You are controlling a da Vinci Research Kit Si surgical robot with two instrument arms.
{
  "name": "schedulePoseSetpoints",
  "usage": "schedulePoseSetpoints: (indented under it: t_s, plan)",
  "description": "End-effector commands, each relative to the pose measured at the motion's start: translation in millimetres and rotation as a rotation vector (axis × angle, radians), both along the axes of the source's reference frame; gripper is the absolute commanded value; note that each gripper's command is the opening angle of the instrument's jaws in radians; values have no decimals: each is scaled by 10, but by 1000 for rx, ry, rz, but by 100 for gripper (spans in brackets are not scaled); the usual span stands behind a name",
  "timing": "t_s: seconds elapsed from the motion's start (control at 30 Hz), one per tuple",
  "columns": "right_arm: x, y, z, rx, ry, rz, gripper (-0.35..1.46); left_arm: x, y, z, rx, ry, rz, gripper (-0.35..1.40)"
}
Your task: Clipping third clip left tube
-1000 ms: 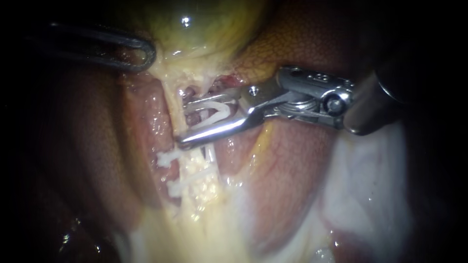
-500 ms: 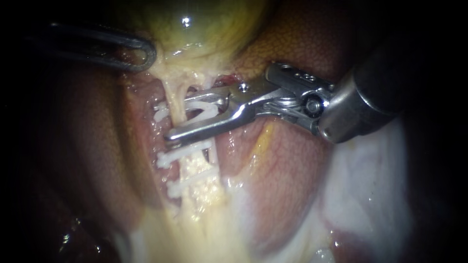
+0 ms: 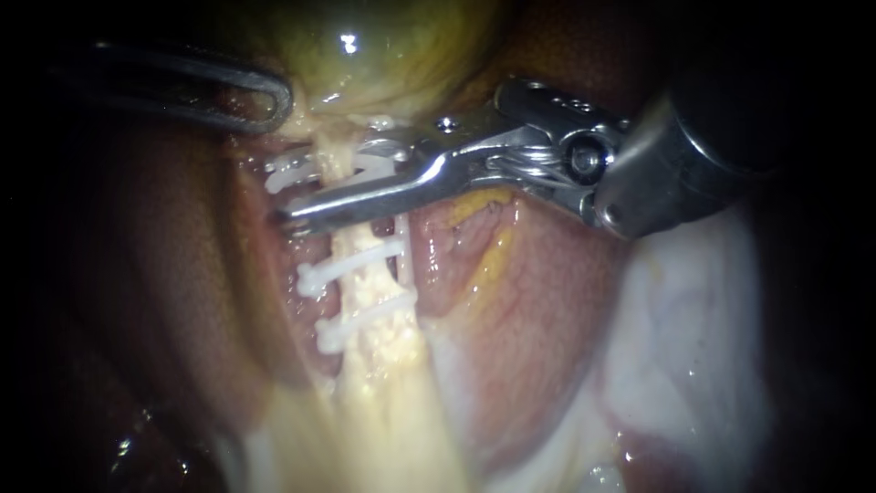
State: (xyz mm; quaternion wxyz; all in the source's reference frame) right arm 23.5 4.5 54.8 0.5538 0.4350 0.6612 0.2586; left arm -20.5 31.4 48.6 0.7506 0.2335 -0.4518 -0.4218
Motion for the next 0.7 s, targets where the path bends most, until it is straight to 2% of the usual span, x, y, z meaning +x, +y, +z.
schedulePoseSetpoints:
  t_s: [0.03,0.3,0.7]
  plan:
    - [1,-1,1,-1,1,-1,5,0,0,0,0,0,0,-35]
    - [1,-1,2,21,-9,-5,-35,0,0,0,0,0,0,-35]
    - [2,-4,7,39,-17,-12,-35,0,0,0,0,0,0,-35]
